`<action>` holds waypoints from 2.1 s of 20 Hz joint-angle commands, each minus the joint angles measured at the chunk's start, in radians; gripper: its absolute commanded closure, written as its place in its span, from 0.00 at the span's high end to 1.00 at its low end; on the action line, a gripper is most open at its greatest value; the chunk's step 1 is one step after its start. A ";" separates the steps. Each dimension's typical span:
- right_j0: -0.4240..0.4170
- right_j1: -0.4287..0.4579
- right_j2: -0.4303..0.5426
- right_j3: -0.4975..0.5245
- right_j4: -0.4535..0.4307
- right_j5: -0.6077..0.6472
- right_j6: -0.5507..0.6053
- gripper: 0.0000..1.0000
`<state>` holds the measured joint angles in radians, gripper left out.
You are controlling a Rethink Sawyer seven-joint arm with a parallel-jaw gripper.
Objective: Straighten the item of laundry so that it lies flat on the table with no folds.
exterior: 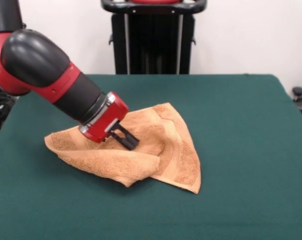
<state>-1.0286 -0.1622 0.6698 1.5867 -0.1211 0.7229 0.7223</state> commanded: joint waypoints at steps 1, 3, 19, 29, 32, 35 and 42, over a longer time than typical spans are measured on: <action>-0.020 0.017 0.088 0.041 -0.046 -0.138 0.031 0.00; -0.028 0.018 0.102 0.047 -0.039 -0.133 0.036 0.00; -0.042 0.141 0.112 -0.030 -0.090 -0.209 -0.016 0.00; -0.116 0.224 0.193 -0.042 -0.201 -0.309 -0.088 0.00; -0.161 0.249 0.251 -0.038 -0.271 -0.358 -0.130 0.00; -0.211 0.290 0.329 -0.033 -0.324 -0.375 -0.167 0.00; -0.333 0.426 0.526 -0.032 -0.427 -0.354 -0.276 0.00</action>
<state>-1.3459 0.1400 1.0180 1.6060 -0.4630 0.4434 0.7223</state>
